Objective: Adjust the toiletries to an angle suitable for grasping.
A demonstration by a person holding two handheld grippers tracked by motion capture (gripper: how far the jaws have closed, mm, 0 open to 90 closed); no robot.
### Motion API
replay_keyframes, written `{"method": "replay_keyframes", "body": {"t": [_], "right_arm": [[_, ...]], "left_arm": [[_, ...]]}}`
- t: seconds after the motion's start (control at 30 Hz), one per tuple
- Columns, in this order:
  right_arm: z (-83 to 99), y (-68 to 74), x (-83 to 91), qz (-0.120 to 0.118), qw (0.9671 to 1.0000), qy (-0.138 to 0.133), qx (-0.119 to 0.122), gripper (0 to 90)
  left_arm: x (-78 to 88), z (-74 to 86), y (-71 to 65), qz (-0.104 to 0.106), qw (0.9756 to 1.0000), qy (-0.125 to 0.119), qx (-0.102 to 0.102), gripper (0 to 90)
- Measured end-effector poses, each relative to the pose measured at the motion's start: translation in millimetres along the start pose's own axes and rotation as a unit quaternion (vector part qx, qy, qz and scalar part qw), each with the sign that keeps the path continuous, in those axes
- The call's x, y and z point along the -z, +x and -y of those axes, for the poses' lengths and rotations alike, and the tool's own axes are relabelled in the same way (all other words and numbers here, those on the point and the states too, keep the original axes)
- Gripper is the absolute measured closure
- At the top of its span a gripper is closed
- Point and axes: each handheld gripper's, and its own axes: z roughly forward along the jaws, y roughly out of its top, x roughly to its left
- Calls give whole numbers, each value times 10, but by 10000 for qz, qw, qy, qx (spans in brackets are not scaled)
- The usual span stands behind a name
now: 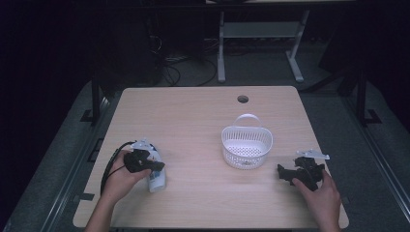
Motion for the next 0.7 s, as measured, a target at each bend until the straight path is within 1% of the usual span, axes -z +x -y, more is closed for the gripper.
{"method": "replay_keyframes", "body": {"t": [0.23, 0.33, 0.43, 0.57, 0.63, 0.67, 0.7], "right_arm": [[0, 0, 0, 0, 10000, 1, -1, 5], [0, 0, 0, 0, 10000, 1, -1, 5], [0, 0, 0, 0, 10000, 2, -1, 4], [0, 0, 0, -1, 10000, 1, -1, 5], [0, 0, 0, 0, 10000, 1, -2, 5], [0, 0, 0, -1, 10000, 1, 0, 5], [0, 0, 0, -1, 10000, 0, 0, 4]], "left_arm": [[130, 12, 244, -297, 9993, -30, 213, 900], [179, -8, 339, -376, 9987, -108, 315, 900], [218, -52, 439, -506, 9980, -158, 340, 900], [242, -100, 536, -586, 9976, -181, 327, 900], [254, -116, 588, -624, 9970, -230, 385, 900], [258, -117, 619, -666, 9967, -234, 391, 900], [262, -110, 645, -725, 9961, -228, 440, 900]]}}
